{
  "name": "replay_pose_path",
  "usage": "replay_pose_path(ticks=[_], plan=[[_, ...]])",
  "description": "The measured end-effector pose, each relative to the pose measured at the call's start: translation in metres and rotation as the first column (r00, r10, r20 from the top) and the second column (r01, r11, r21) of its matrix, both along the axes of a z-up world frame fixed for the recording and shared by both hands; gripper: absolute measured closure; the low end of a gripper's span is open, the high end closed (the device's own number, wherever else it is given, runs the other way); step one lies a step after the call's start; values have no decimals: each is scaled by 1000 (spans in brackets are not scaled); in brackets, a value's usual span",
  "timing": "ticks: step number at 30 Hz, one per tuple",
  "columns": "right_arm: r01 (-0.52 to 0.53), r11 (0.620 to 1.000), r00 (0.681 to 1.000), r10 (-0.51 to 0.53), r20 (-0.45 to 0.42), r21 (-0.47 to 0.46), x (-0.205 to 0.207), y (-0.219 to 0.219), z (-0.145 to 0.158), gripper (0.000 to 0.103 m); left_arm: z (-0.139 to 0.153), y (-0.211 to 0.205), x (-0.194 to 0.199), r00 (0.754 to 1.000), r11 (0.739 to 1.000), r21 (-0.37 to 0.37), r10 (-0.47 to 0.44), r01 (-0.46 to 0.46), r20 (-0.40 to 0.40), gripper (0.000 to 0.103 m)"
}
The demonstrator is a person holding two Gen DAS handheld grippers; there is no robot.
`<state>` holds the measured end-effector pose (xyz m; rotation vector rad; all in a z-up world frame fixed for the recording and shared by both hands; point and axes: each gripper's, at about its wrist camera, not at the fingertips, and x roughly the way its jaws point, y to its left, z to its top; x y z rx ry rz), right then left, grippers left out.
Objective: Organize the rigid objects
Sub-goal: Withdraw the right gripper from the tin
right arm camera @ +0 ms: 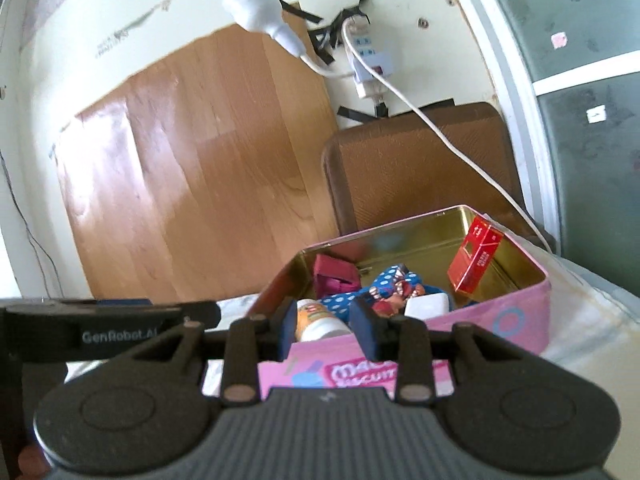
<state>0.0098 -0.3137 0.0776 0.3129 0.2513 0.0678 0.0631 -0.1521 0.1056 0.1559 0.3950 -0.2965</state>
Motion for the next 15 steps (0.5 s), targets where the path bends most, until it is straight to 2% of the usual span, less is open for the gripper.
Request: replay_pose_path(ticks=[3,7,9,13,15], plan=[[-6,1000,1000,6,13,15,-17,5,4,69,1,9,-12,1000,1000,-5,21,-20,7,25],[-27,999,999,26,26,34,-36,14,9,64,2,23,-27,999,999,-21,50,-50,8,16],[-35,999,999,34,30,30,-42,19,12,55,1,26,-33,998,998,-21,61,-61,8,14],[-47,998,998,45,46,30,-54,27,18,47,0,31,-45,997,997,-5,72,-72,20,7],[-49,998,998,48,48,33,-58,30,20,40,0,33,-50,996,997,3,79,-79,29,4]])
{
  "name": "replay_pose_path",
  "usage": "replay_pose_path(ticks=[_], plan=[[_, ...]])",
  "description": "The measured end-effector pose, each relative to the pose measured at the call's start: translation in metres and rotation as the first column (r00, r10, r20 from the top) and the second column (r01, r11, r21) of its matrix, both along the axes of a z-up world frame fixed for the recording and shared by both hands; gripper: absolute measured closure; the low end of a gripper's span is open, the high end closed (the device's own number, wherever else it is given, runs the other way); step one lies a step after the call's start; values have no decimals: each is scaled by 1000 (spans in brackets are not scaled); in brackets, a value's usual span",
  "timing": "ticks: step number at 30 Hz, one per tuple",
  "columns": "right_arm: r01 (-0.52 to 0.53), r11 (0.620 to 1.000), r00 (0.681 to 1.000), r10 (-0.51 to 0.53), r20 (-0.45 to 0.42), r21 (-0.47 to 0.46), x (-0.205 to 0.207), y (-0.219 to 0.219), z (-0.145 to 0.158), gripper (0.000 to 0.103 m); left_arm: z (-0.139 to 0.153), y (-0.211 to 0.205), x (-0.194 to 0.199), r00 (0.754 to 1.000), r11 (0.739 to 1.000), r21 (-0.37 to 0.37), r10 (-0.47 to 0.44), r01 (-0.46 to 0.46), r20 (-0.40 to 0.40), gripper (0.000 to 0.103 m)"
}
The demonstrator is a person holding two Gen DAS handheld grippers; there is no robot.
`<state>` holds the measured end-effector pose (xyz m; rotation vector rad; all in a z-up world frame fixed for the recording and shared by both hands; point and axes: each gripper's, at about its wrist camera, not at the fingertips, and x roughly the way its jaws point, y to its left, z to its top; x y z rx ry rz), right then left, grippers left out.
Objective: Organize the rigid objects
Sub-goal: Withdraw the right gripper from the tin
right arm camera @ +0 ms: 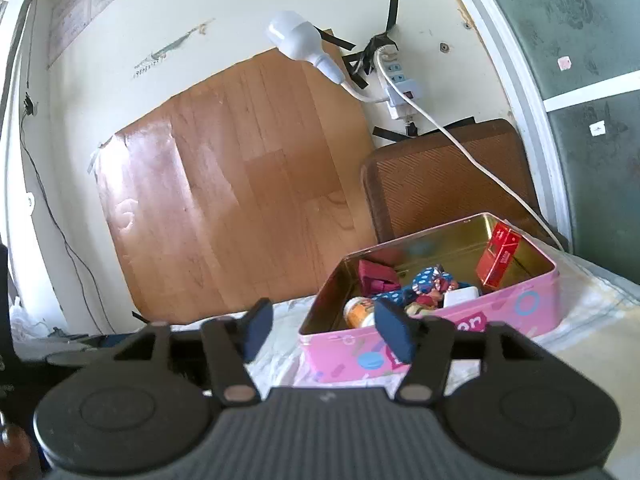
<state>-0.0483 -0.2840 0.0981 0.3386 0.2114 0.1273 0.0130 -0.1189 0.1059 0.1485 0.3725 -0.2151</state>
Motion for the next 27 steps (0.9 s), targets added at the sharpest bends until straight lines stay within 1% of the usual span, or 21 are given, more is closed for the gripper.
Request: replay_pose_path(ticks=[1,2,3,4,7,10,14,17,20,23,27], plan=[[-1,1000,1000,1,0,4,-2,1,0,38,0,1,-2,1000,1000,3,3,-3,4,0],[-2,1000,1000,2,-2,9,-3,2,1,29,1,1,-5,1000,1000,4,5,-5,10,0],[0,1000,1000,0,-2,14,-5,2,1,16,2,2,-7,1000,1000,5,8,-8,17,0],[6,1000,1000,-7,3,17,-7,3,1,13,3,2,-9,1000,1000,7,14,-14,22,0],[18,1000,1000,-18,16,6,-13,7,3,9,4,3,-14,999,1000,12,22,-23,29,0],[25,1000,999,-25,28,9,-18,9,5,1,4,5,-17,999,999,7,34,-34,31,0],[26,1000,999,-26,37,2,-23,14,7,0,2,8,-18,999,999,-2,40,-40,7,0],[19,1000,999,-19,47,-1,-25,17,7,0,0,9,-20,999,999,-1,46,-46,4,0],[29,999,999,-29,35,-21,-25,22,6,0,-1,9,-21,999,999,5,49,-49,-1,0],[14,1000,1000,-13,24,-13,-24,24,5,0,-1,10,-22,999,999,0,53,-53,-3,0],[19,1000,1000,-19,5,-20,-21,26,2,0,-2,13,-21,998,998,-11,59,-59,-17,0]])
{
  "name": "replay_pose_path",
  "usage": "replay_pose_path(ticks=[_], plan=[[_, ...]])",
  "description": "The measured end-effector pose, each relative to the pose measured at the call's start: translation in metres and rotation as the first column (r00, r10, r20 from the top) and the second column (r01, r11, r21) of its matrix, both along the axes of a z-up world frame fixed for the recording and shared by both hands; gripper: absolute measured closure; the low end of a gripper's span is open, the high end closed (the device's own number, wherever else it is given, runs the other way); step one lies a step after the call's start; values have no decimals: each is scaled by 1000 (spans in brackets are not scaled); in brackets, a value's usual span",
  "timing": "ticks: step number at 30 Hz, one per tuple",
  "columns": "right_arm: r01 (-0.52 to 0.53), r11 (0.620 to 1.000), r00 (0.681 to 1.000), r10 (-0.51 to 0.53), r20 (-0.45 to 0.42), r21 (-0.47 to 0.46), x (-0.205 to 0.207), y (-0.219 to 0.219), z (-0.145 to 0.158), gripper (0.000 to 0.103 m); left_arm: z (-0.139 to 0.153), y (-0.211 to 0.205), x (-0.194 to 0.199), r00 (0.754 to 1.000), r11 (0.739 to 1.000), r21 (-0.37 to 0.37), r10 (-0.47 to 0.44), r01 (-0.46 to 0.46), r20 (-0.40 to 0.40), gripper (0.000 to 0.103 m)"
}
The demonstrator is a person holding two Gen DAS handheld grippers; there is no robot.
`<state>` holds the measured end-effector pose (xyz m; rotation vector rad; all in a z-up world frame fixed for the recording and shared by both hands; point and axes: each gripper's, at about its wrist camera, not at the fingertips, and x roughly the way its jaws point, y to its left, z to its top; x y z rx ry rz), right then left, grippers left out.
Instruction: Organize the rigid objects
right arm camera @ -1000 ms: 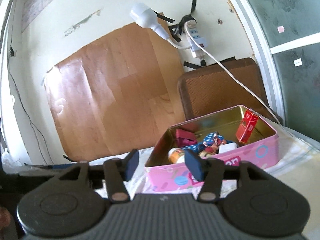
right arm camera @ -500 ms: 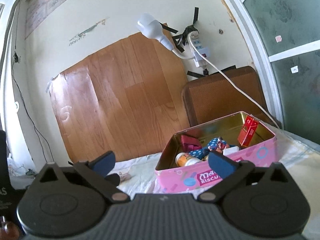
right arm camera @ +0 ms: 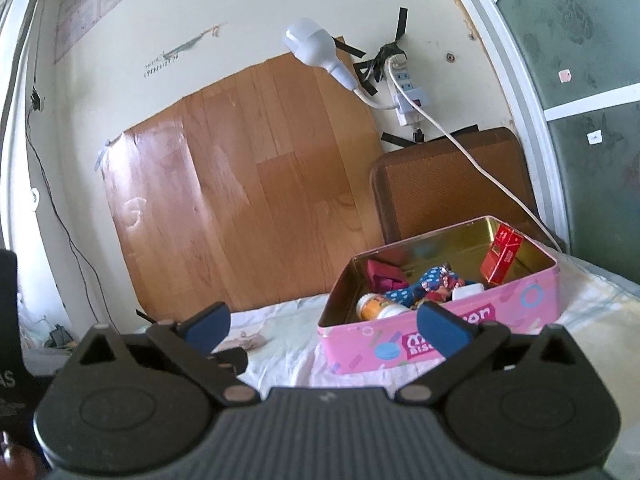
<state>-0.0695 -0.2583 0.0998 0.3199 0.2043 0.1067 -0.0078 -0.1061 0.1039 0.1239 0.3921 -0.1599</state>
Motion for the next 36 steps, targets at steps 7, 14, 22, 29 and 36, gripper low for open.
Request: replay_pose_path(ticks=[7,14,22,29,36], plan=[[4,1000,1000,-3,-28,17,4,0,-5,0,-3,-1,2,1000,1000,22,12,-12,-5,0],[2,1000,999,-2,-36,13,6,2,-6,0,-8,-2,4,1000,999,37,3,-3,-14,0],[-58,998,994,57,-98,-9,38,18,-28,0,-28,28,28,996,1000,6,-4,5,-92,0],[-271,953,953,247,-177,-131,104,80,-42,9,-62,129,78,973,980,-63,178,-189,-148,0],[-441,869,881,370,-297,-224,215,167,-48,31,-89,189,105,937,932,-131,321,-338,-139,0]])
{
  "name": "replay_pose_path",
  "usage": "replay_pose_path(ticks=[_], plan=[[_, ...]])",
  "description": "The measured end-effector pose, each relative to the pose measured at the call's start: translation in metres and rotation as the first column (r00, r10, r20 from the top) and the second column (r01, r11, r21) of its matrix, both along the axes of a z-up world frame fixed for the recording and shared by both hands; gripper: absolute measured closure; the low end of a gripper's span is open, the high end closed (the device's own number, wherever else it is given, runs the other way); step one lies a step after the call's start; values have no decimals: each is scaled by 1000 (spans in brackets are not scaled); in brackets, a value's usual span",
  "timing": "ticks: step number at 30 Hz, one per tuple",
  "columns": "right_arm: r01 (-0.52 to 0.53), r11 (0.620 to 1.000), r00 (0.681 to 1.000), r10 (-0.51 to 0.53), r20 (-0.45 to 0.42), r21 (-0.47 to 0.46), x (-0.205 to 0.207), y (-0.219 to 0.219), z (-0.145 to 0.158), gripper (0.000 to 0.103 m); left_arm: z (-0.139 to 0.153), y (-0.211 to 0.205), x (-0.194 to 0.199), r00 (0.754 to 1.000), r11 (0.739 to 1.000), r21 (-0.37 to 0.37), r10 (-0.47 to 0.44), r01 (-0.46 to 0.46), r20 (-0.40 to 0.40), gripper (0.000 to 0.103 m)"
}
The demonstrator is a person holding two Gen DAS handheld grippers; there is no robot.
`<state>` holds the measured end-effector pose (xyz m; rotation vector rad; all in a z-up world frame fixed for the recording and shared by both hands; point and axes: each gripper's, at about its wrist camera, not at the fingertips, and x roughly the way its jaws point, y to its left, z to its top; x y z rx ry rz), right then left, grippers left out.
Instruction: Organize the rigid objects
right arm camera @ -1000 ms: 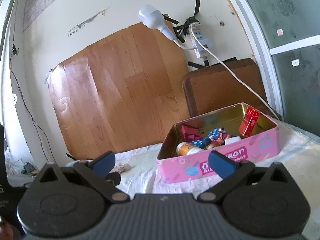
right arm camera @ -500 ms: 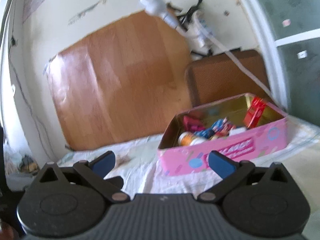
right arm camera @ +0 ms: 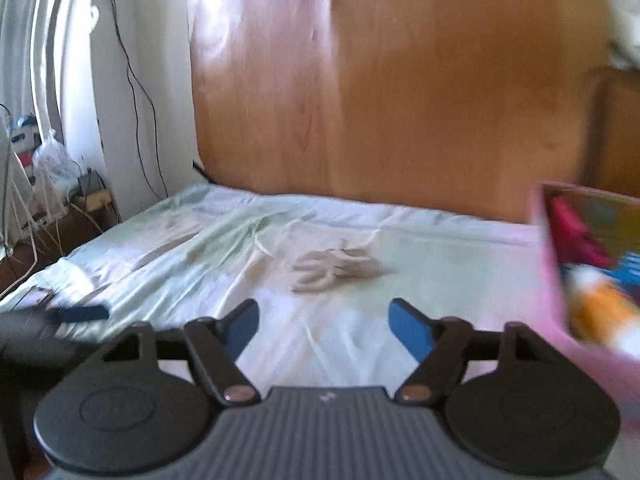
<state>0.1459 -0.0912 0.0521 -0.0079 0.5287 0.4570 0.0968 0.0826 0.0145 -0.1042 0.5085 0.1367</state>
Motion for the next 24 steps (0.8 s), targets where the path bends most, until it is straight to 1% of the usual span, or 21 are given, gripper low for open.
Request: replay_pose_path(ticks=[2,4,6,7,8,9,10,11,12,14,16,18,20,22,23,24], plan=[[-4,1000,1000,4,-11,-13,31,19,-1,30,-3,10,3,999,997,-70,23,-25,-28,2],[9,999,1000,-10,-10,-44,61,35,-3,26,-2,19,-2,999,992,-120,43,-41,17,2],[2,998,997,-6,-74,-56,97,48,-9,20,-2,20,-4,998,989,-136,53,-50,24,2],[-7,998,993,0,-115,-58,112,53,-14,21,-1,19,-5,998,990,-136,48,-43,29,2],[-13,997,989,1,-147,-78,123,56,-21,29,-1,18,-7,998,991,-130,43,-38,34,2],[-21,991,987,0,-158,-130,130,62,-27,45,0,16,-7,998,992,-121,38,-32,41,2],[-30,987,987,4,-161,-161,131,63,-31,47,1,13,-10,998,993,-113,30,-24,50,2],[-32,987,988,7,-152,-160,124,61,-31,53,1,13,-10,998,994,-108,23,-17,56,2],[-54,989,987,31,-158,-141,115,56,-31,68,1,12,-10,998,994,-107,16,-9,62,2],[-94,990,981,74,-178,-107,94,45,-29,68,1,14,-9,998,993,-115,6,2,69,2],[-130,987,978,112,-175,-98,60,28,-29,68,2,15,-11,997,991,-130,-7,17,77,3],[-164,982,976,148,-157,-94,17,7,-30,68,2,15,-12,996,989,-141,-25,37,85,3],[-187,980,976,177,-123,-69,-23,-17,-27,68,4,11,-16,995,984,-160,-60,72,81,3],[-177,984,980,173,-101,-37,-59,-46,-29,68,6,1,-19,988,963,-224,-136,148,66,3],[-157,987,984,154,-92,-24,-74,-61,-31,68,8,-7,-20,980,945,-257,-191,200,60,3],[-126,992,989,124,-82,-15,-85,-73,-30,68,10,-16,-21,969,930,-271,-242,248,58,4]])
